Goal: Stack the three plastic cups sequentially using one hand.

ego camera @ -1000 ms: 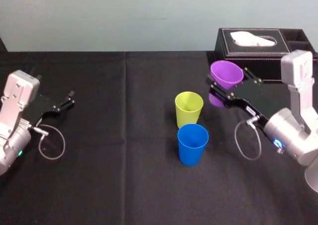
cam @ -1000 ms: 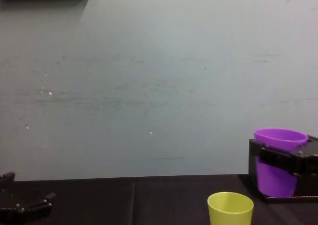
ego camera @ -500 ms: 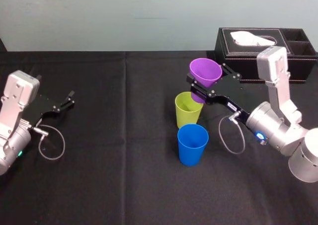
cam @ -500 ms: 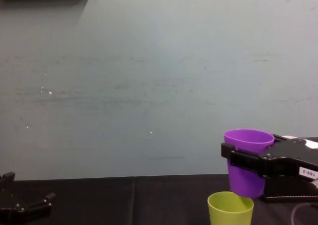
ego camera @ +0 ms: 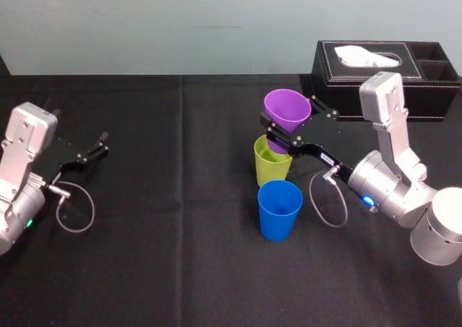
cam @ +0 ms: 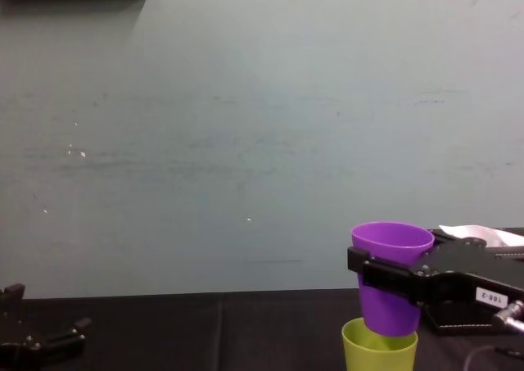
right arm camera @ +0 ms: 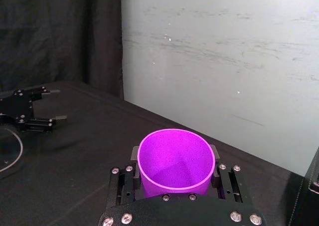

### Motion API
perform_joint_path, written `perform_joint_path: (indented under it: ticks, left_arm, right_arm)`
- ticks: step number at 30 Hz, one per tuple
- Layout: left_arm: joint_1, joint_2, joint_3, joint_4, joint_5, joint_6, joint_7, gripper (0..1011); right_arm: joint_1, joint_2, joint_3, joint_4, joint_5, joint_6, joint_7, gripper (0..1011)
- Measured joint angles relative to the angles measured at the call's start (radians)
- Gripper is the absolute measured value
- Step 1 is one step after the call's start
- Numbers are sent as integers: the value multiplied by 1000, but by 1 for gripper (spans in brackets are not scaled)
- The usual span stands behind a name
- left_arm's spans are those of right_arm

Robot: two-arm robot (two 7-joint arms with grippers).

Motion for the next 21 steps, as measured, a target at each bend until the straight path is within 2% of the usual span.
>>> perform_joint_path:
  ticks: [21]
  left_arm:
    - [0, 0, 0, 0, 0, 0, 0, 1011]
  right_arm:
    - [37, -20, -35, 88, 13, -32, 28, 744]
